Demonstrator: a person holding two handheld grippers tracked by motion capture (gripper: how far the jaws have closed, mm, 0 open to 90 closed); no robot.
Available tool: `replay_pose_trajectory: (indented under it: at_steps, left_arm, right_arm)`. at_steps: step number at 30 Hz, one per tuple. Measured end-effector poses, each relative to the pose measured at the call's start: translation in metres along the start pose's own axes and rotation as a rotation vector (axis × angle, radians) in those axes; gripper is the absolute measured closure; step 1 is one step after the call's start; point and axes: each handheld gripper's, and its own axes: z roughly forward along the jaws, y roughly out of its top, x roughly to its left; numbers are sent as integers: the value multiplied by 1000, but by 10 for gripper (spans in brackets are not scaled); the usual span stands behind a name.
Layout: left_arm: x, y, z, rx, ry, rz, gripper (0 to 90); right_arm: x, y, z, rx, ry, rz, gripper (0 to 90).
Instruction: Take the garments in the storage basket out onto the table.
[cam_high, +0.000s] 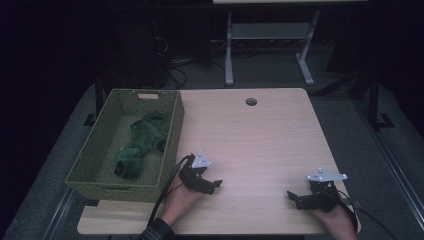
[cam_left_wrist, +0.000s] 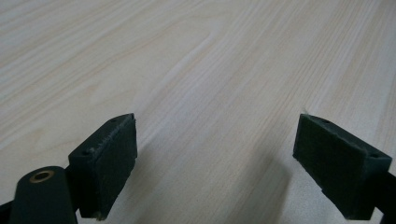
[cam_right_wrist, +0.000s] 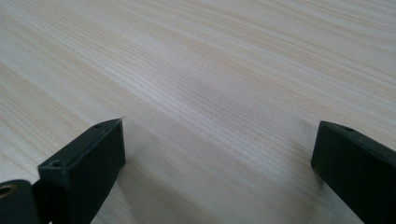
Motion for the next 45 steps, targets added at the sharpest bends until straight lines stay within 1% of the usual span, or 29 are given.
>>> replay_pose_trajectory:
  at_steps: [5,10,12,15,19,22,24,26,27,32,34,36,38,45]
  left_arm:
    - [1,3,-4,-14,-24,-14,130]
    - [-1,10,-9,-23,-15,6,132]
    - [-1,13,-12,-29,-18,6,142]
    - [-3,16,-14,-32,-6,23,143]
    - [-3,20,-14,-23,-13,21,142]
    - [-5,23,-16,-30,-9,29,142]
    - [-7,25,-18,-33,-16,24,142]
    - [-8,31,-21,-39,-25,28,142]
    - [-8,31,-21,-39,-25,28,142]
    - [-9,42,-25,-42,-32,40,141]
    - [-9,45,-27,-48,-34,46,142]
    - [-9,47,-30,-56,-38,40,142]
    - [-8,49,-32,-60,-40,46,142]
    - [-5,56,-43,-75,-40,43,142]
  right_arm:
    - [0,0,0,0,0,0,25]
    - [0,0,0,0,0,0,25]
    - [0,0,0,0,0,-1,25]
    - [0,0,0,-1,0,-1,25]
    - [0,0,0,1,0,-1,25]
    - [0,0,0,0,0,-2,25]
    - [0,0,0,0,0,-1,25]
    - [0,0,0,1,0,-1,25]
    - [0,0,0,1,0,-1,25]
    - [0,0,0,0,3,-4,25]
    - [0,0,0,0,3,-5,25]
    - [0,0,0,0,3,-5,25]
    - [0,0,0,0,3,-4,25]
    - [0,0,0,0,3,-3,25]
